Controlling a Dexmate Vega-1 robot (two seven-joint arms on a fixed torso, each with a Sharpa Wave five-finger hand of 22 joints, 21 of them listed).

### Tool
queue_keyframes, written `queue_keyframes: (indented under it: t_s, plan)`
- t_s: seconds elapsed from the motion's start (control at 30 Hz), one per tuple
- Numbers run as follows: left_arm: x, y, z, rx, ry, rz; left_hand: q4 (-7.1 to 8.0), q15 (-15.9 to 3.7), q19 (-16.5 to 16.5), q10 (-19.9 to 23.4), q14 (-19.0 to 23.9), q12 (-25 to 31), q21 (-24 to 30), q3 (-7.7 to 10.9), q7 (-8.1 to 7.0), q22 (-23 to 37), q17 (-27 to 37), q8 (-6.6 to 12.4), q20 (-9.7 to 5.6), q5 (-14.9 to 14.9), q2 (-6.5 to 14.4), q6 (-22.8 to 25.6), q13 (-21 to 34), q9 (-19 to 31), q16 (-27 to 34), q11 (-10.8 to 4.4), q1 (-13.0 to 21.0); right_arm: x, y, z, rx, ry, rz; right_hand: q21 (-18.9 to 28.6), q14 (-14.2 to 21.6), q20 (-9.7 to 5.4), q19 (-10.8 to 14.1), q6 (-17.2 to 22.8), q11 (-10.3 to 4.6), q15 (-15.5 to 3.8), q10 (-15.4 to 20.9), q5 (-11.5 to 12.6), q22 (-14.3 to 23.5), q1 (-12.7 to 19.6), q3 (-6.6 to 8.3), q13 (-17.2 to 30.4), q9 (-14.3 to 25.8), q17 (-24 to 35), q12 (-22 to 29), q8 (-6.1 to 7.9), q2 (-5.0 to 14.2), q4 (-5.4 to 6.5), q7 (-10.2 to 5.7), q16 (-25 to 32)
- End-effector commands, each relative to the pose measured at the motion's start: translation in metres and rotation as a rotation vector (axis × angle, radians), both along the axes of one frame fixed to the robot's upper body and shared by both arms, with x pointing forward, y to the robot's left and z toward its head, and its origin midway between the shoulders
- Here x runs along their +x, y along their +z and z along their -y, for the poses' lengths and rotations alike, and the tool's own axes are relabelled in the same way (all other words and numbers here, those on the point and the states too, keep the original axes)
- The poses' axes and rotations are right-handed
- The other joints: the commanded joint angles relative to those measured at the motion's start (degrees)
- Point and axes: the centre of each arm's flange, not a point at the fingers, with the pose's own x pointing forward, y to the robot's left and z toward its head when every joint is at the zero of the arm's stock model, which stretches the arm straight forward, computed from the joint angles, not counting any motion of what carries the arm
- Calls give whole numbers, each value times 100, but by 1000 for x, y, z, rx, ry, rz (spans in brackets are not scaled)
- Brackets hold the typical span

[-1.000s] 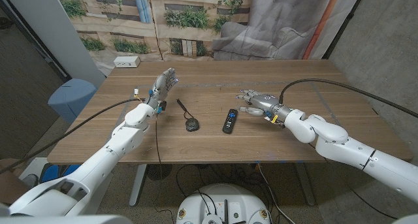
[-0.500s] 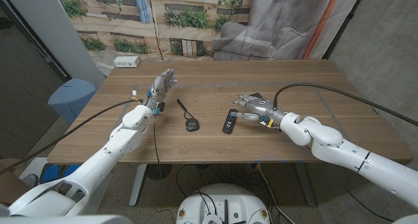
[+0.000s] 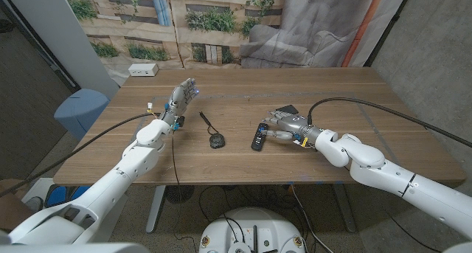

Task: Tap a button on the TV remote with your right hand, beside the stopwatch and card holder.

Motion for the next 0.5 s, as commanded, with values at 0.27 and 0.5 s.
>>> queue_keyframes:
  t_s: [0.27,0.5]
  plan:
    - [0,-6,3,-5,-9,-1,-1,35,36,53,52,8,54,74,-13,9,26,17,-43,-21,380,2,17,30,30,-20,-51,2,-9,2,2,-24,-51,48,-273,7,-66,9,-15,40,-18,48,14,-63,-4,0,1,30,42,24,321,90,3,24]
    - [-3,-10,5,-16,-6,4,-2,31,36,53,54,6,54,88,-19,9,25,18,-41,-22,376,3,17,30,27,-25,-63,4,-9,4,3,-28,-60,54,-266,11,-62,14,-3,53,-3,52,14,-67,-14,0,1,32,51,24,322,111,2,35]
